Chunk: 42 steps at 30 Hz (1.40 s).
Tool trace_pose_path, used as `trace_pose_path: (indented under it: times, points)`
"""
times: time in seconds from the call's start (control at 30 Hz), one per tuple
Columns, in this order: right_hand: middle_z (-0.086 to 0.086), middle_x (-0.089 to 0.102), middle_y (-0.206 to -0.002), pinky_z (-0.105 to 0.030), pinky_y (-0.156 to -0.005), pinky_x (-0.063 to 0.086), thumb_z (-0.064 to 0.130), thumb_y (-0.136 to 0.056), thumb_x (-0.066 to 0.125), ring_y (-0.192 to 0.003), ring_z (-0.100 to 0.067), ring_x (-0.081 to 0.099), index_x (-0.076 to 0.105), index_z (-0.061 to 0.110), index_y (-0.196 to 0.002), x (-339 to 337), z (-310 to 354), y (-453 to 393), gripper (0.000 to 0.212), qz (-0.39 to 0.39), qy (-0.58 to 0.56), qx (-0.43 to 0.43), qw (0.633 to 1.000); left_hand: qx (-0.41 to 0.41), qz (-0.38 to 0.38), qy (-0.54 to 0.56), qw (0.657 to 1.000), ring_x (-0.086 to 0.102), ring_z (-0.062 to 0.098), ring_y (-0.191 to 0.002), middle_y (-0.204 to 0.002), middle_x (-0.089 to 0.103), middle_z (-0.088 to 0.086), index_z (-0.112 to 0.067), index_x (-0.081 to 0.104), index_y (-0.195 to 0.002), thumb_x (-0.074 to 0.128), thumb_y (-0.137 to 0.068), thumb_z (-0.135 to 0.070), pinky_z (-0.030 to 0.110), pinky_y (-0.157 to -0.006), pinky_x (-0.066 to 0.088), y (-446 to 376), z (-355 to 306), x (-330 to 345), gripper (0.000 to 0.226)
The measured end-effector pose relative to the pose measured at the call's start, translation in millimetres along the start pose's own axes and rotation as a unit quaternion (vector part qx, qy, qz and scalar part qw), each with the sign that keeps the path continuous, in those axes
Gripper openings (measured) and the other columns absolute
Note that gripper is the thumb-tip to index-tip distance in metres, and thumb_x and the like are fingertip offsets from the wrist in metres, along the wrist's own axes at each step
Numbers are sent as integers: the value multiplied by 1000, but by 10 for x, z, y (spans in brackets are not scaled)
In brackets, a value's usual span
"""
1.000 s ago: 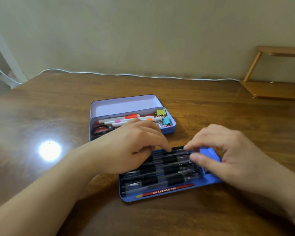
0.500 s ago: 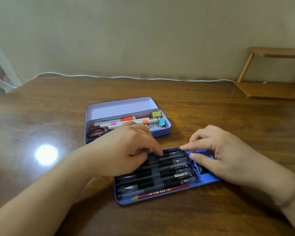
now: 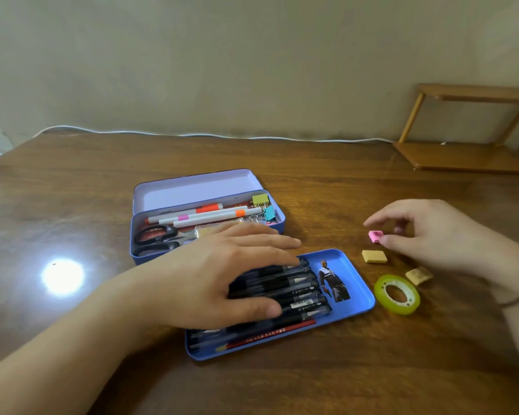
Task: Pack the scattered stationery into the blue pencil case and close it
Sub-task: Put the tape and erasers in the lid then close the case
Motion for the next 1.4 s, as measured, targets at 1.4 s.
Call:
trace_pose_path:
  times: [1.4]
  points:
    - [34,56,-108,-34,-94,45,51,-69,76,-110,3,48,59,55,-98,-67,338,164,33,-22,34,-134,990,-37,59,-91,993,27,5,-126,-137,42,-27,-43,40,-139,54,-67,-84,43,-104,24,8,-54,56,84]
Point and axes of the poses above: each hand's wrist, its own y-axis away from the middle knuckle, its own x-axis out of the palm, z = x × y, the point moved 7 cm from there along -y, towards the middle knuckle
